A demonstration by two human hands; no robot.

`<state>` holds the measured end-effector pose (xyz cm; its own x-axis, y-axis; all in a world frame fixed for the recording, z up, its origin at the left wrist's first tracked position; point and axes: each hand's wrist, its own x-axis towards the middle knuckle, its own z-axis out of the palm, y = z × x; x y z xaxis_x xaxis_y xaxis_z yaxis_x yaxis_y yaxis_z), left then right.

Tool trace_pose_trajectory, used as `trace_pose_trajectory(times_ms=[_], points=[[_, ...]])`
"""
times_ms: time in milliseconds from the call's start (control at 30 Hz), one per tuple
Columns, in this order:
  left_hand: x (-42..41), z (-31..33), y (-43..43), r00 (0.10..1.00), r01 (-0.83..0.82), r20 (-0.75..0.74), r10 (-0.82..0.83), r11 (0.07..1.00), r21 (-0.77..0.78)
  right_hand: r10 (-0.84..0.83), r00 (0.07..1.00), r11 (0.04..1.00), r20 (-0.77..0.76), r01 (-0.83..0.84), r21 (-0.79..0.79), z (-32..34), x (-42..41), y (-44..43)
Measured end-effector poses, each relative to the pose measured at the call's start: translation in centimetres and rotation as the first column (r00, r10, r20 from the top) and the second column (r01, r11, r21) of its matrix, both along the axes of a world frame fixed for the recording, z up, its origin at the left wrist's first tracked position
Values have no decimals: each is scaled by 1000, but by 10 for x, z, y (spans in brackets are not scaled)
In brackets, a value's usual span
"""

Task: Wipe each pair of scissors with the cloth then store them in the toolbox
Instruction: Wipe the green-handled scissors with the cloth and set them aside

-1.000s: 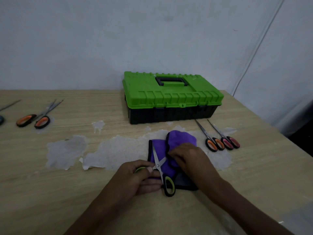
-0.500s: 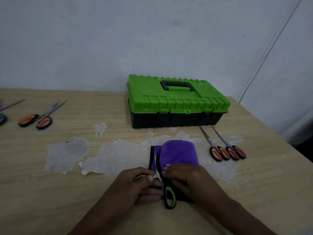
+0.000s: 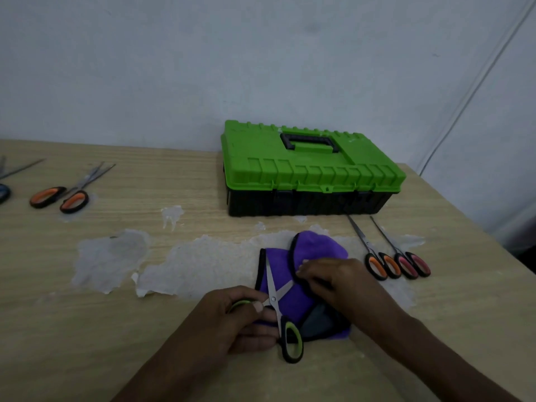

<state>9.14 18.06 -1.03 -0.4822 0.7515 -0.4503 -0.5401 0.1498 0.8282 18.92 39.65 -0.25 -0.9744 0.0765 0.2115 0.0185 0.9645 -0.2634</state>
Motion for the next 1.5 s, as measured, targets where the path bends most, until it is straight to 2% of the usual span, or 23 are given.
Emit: trace_pose_trajectory(times_ms=[67,167,333,433,500,600,700,767,800,867,967,1000,1167,1367,1500], points=[[0,0,0,1000,3,-1,-3,1000,-5,65,998,998,3,-65,-10,-2,1,-12],[-2,-1,0,1000,11,-16,-11,1000,-6,172,984,980,35,-167,-112,-5,6,-31],[-1,-3,0,1000,8,-9,-8,1000,6,-23,1000,1000,1,23,-21,-11,-2,-8],[-1,-4,-3,1000,1,-6,0,1000,30,-159,986,987,58,159,14,-9,-8,-5],[-2,-4,-6,1000,-7,0,7,999,52,-239,971,971,-7,239,-11,-7,-10,-4],[-4,-2,-7,1000,-16,2,16,996,92,-409,897,889,-165,351,-295,1,-6,-4],[-4,0,-6,999,-25,-17,28,988,154,-516,846,697,-134,324,-640,5,6,-8],[-4,1,-5,998,-46,-25,51,981,190,-551,830,562,-86,292,-774,9,14,-16],[-4,2,-5,998,-55,-24,61,977,206,-560,825,525,-76,282,-803,9,18,-20],[-2,3,-5,998,-51,-27,59,970,236,-538,839,558,-81,282,-781,9,24,-28],[2,6,-4,998,-39,-44,52,965,261,-415,908,721,-63,286,-632,6,29,-43],[2,6,-3,997,-37,-49,52,963,266,-405,912,745,-65,288,-601,6,30,-49],[5,7,-4,996,-24,-79,48,959,282,-456,872,688,-176,220,-691,15,34,-76],[8,5,-2,993,-35,-101,66,959,280,-417,901,637,-119,197,-745,13,36,-90],[10,8,-3,992,-41,-101,75,953,301,-409,905,638,-115,193,-745,11,36,-92]])
